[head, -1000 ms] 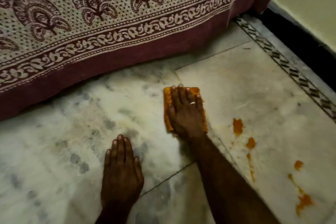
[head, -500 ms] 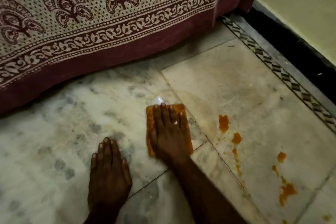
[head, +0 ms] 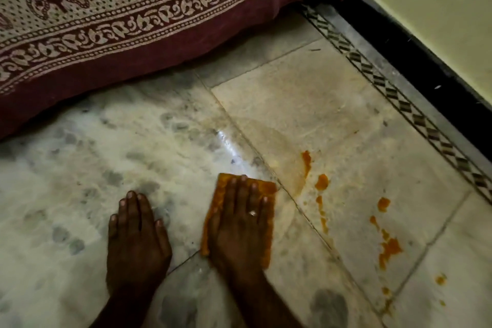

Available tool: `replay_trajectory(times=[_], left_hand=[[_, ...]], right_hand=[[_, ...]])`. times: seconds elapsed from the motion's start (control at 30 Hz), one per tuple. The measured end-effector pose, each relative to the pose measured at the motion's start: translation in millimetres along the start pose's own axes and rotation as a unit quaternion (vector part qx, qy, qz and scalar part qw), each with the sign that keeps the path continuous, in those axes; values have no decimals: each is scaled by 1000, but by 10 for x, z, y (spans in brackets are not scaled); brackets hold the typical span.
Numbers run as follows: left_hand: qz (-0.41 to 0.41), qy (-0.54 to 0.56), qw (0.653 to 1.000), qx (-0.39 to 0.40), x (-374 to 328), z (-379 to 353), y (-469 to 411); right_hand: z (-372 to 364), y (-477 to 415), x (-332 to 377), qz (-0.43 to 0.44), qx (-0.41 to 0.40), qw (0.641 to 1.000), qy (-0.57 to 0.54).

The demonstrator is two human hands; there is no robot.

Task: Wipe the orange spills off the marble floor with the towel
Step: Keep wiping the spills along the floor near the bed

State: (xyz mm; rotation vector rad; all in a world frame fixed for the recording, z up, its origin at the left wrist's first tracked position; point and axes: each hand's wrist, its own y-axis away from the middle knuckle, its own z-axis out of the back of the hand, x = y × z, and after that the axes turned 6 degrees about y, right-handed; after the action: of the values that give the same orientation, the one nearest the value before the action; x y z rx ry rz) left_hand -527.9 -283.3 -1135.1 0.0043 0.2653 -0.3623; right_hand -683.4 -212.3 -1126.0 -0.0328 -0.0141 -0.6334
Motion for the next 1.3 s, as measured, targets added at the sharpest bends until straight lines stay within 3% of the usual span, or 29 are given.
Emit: replay_trajectory(times=[0.23,0.3,0.4,0.47,0.6,0.67,0.7,0.8,0.9,1.0,1.17,1.3], left_hand=[[14,1,1000,26,16,25,-11],[13,11,999,35,5,23,-32],[16,18,999,36,6,-28,-52],[7,15,999,32,4,-44,-55],[16,25,1000,-5,-6,-2,-5],[37,49,998,-27,-215,-19,-89],[3,55,998,-33,-400,-50,-165],[-187,44,981,-6,-1114,-329,-510],[-188,79,977,55,-1718,-498,-869],[-225,40,970,77,-1867,-590,-904],[-222,21,973,65,-1848,-620,-875],[-228,12,972,54,-1880,-607,-840]], right_hand=[[32,-753,-159,65,16,998,-21],[10,-714,-377,37,12,999,-8],[52,-362,-614,-78,5,997,-1],[81,-49,-497,-113,-5,994,-4],[3,-13,-303,23,-31,999,-26],[-29,-310,-412,55,-33,997,-39],[-46,-460,-463,52,-37,997,-36],[-91,-926,-621,24,-44,998,-27],[-118,-1233,-994,-44,-61,997,-31],[-108,-1204,-1373,-118,-73,990,-24],[0,-520,-1678,-203,-34,979,-1],[73,150,-1434,-258,-16,966,5]])
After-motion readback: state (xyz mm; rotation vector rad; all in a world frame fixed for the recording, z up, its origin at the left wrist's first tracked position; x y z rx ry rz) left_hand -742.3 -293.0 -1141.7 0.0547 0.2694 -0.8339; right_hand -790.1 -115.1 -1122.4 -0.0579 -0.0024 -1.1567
